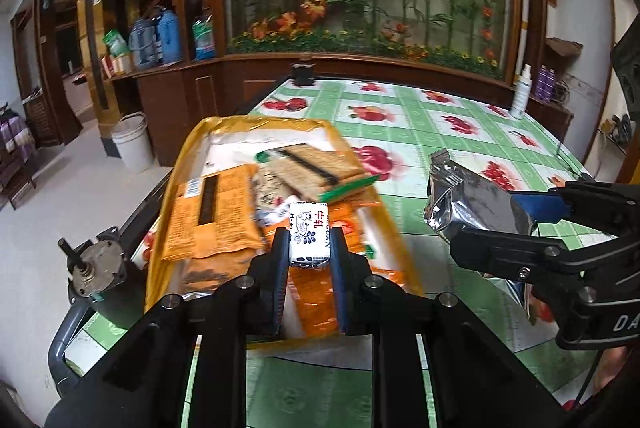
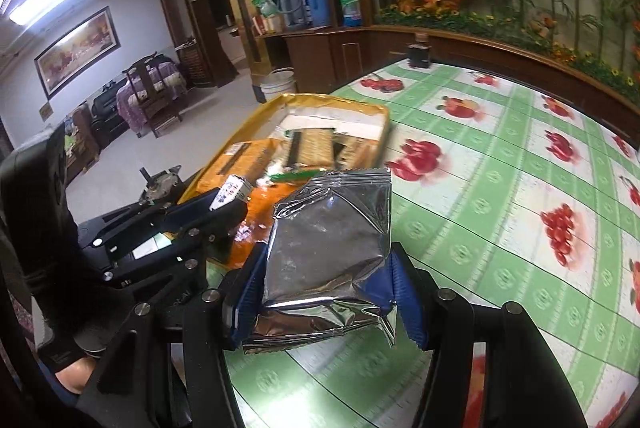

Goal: Organize snacks

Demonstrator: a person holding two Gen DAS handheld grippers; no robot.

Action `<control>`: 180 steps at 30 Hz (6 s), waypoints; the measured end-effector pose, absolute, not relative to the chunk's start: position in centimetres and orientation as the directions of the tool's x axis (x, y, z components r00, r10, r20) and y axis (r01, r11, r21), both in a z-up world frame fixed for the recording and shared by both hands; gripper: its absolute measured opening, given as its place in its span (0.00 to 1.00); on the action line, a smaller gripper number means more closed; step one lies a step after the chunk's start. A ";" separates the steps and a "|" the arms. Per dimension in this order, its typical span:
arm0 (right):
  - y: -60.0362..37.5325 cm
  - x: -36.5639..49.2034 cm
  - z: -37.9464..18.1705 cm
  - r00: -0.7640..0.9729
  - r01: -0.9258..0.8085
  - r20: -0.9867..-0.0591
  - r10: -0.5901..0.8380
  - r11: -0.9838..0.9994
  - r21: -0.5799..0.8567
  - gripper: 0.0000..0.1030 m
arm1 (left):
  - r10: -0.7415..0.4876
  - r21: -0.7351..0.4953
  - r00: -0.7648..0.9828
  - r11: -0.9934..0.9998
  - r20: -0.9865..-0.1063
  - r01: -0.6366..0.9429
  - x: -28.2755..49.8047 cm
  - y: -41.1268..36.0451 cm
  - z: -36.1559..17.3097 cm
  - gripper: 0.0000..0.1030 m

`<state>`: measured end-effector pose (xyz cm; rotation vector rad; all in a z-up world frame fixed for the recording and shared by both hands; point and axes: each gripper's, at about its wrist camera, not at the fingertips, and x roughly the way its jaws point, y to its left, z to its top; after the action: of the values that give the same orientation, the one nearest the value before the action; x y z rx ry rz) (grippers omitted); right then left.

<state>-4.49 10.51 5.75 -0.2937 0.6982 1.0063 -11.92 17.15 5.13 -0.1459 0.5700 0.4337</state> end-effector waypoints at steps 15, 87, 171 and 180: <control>17.9 -2.2 3.6 0.279 -0.867 -0.704 0.653 0.487 0.108 0.58 | 0.344 -0.047 0.711 0.883 -0.614 -0.468 -10.2 20.6 3.4 0.16; 26.5 3.6 2.3 0.286 -0.843 -0.718 0.635 0.523 0.126 0.65 | 0.477 0.056 0.637 0.824 -0.605 -0.564 -6.8 22.7 2.8 0.18; 11.3 -2.3 2.9 0.061 -0.784 -0.538 0.841 0.374 0.496 0.84 | 0.500 0.090 0.669 0.832 -0.550 -0.548 -13.5 14.7 3.9 0.82; 4.6 -0.7 3.1 0.179 -0.825 -0.573 0.800 0.439 0.355 0.87 | 0.432 0.008 0.674 0.845 -0.599 -0.535 -14.4 15.8 4.0 0.87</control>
<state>-0.71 4.61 3.10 -0.0383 0.7837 1.1492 -14.35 15.77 4.01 -0.1734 0.6278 0.5469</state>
